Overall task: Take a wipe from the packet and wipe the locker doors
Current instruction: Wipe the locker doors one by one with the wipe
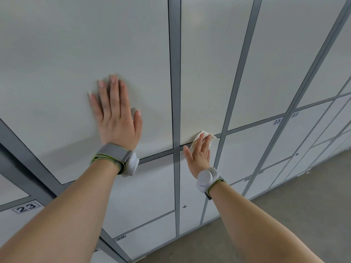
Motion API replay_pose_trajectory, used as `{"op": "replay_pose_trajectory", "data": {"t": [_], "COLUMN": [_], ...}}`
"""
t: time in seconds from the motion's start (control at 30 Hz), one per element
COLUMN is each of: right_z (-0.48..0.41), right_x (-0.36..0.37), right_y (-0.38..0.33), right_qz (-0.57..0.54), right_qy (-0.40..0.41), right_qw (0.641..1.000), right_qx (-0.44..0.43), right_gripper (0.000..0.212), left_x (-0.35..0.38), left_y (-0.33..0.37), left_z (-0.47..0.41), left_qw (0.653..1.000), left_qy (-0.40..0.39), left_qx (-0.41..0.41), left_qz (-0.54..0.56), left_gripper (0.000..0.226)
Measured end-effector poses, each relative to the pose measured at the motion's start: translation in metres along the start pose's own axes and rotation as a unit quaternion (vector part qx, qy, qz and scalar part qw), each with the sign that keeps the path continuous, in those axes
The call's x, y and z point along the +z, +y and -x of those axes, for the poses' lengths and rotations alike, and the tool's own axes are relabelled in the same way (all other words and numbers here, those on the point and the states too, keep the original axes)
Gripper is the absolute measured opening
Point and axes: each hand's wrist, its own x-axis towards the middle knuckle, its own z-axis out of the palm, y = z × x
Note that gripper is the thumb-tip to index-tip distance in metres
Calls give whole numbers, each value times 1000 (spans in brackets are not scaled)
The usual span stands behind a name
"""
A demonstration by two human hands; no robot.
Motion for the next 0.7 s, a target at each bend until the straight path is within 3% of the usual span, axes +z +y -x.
{"op": "replay_pose_trajectory", "data": {"t": [0.27, 0.57, 0.7], "right_z": [-10, 5, -2], "right_x": [-9, 12, 5], "right_y": [-33, 4, -24], "right_qz": [-4, 50, -5], "right_qy": [91, 21, 73], "right_qw": [985, 998, 992], "right_qx": [-143, -42, -99], "right_gripper": [94, 107, 96], "left_x": [1, 2, 2], "left_y": [-1, -3, -3], "left_z": [2, 4, 5], "left_qw": [1000, 1000, 1000], "left_qy": [0, 1, 1], "left_qx": [5, 14, 18], "left_qz": [6, 4, 8], "left_gripper": [62, 63, 64]}}
